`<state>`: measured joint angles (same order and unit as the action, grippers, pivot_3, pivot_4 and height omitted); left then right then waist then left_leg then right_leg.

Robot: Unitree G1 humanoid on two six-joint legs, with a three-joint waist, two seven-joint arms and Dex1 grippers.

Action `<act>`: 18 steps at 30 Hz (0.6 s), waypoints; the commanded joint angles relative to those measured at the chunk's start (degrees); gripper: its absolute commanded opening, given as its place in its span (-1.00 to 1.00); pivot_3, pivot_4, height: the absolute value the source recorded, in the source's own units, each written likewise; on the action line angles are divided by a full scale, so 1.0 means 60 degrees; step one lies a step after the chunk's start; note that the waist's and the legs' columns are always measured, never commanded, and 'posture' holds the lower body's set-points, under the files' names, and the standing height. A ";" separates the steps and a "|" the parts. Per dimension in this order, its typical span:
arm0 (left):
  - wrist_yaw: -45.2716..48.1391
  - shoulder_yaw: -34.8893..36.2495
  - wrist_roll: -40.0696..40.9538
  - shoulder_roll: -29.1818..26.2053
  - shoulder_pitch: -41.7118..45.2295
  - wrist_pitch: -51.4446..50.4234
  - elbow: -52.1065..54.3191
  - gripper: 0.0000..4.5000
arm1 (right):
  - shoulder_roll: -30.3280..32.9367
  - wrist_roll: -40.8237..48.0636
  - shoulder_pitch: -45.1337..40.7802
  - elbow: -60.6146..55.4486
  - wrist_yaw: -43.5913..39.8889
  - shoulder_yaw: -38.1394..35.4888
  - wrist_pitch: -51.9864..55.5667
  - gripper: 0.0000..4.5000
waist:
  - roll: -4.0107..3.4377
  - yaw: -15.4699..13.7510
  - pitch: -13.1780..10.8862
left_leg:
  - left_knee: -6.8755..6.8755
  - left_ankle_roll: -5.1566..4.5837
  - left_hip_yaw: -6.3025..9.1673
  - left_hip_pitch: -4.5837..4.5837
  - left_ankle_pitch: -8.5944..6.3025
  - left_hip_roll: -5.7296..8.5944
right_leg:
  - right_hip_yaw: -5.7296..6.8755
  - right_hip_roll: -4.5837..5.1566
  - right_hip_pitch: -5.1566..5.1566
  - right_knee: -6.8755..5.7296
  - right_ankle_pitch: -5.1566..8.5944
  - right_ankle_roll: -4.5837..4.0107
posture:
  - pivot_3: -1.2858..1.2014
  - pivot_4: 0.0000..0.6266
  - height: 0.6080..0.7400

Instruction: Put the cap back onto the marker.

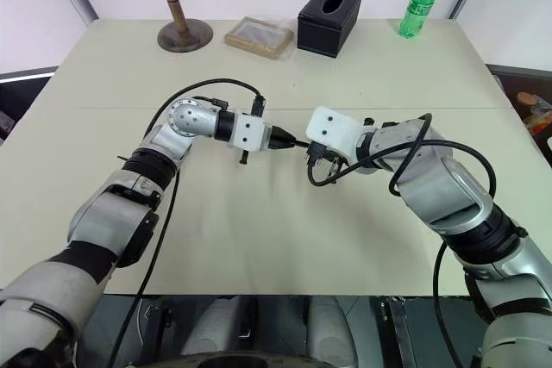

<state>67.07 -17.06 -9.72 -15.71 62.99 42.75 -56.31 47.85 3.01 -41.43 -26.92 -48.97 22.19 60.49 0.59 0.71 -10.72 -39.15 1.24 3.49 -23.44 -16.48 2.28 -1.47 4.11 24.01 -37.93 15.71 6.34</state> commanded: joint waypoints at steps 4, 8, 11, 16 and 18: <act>0.0517 0.0043 0.0734 0.0787 0.0279 0.0110 0.0463 -1.00 | -0.0244 -0.0200 -0.0637 -0.0508 -0.0083 0.0395 -0.0614 -0.99 | 0.0000 0.0008 0.0000 | 0.0000 0.0000 -0.0001 0.0000 0.0000 0.0000 | 0.0000 0.0000 0.0002 -0.0003 0.0000 0.0000 | 0.03 -0.52 1.00; 0.0433 0.0028 0.0512 0.0768 0.0329 0.0010 0.0419 -1.00 | -0.0238 -0.0444 -0.0715 -0.0381 -0.0065 0.0548 -0.0723 -0.99 | 0.0000 0.0006 0.0000 | -0.0001 0.0001 -0.0001 -0.0003 0.0001 0.0000 | -0.0001 0.0000 0.0006 -0.0006 0.0000 0.0000 | 0.03 -0.52 1.00; 0.0335 -0.0034 0.0354 0.0753 0.0327 0.0032 0.0380 -1.00 | -0.0245 -0.0562 -0.0744 -0.0354 -0.0095 0.0625 -0.0769 -0.99 | 0.0000 0.0006 0.0001 | -0.0001 0.0001 -0.0001 -0.0003 0.0001 0.0000 | -0.0001 0.0000 0.0006 -0.0006 0.0000 0.0000 | 0.03 -0.52 1.00; 0.0270 -0.0033 0.0393 0.0796 0.0299 0.0052 0.0408 -1.00 | -0.0324 -0.0632 -0.0690 -0.0331 -0.0119 0.0624 -0.0790 -0.99 | 0.0000 0.0006 0.0000 | -0.0001 0.0001 -0.0001 -0.0003 0.0001 0.0000 | -0.0001 0.0000 0.0007 -0.0007 0.0000 0.0000 | 0.03 -0.52 1.00; 0.0283 -0.0039 0.0411 0.0779 0.0263 0.0036 0.0449 -1.00 | -0.0339 -0.0649 -0.0648 -0.0359 -0.0118 0.0612 -0.0776 -0.99 | 0.0000 0.0004 0.0001 | -0.0001 0.0001 -0.0001 -0.0003 0.0001 0.0000 | -0.0001 0.0000 0.0007 -0.0007 0.0000 0.0000 | 0.03 -0.52 1.00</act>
<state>68.56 -16.54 -9.53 -15.30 63.00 41.30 -56.53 48.05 -1.14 -43.24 -26.88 -50.10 26.20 58.72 0.58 0.74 -10.72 -39.16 1.24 3.49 -23.45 -16.48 2.29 -1.48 4.12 24.05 -37.97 15.71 6.33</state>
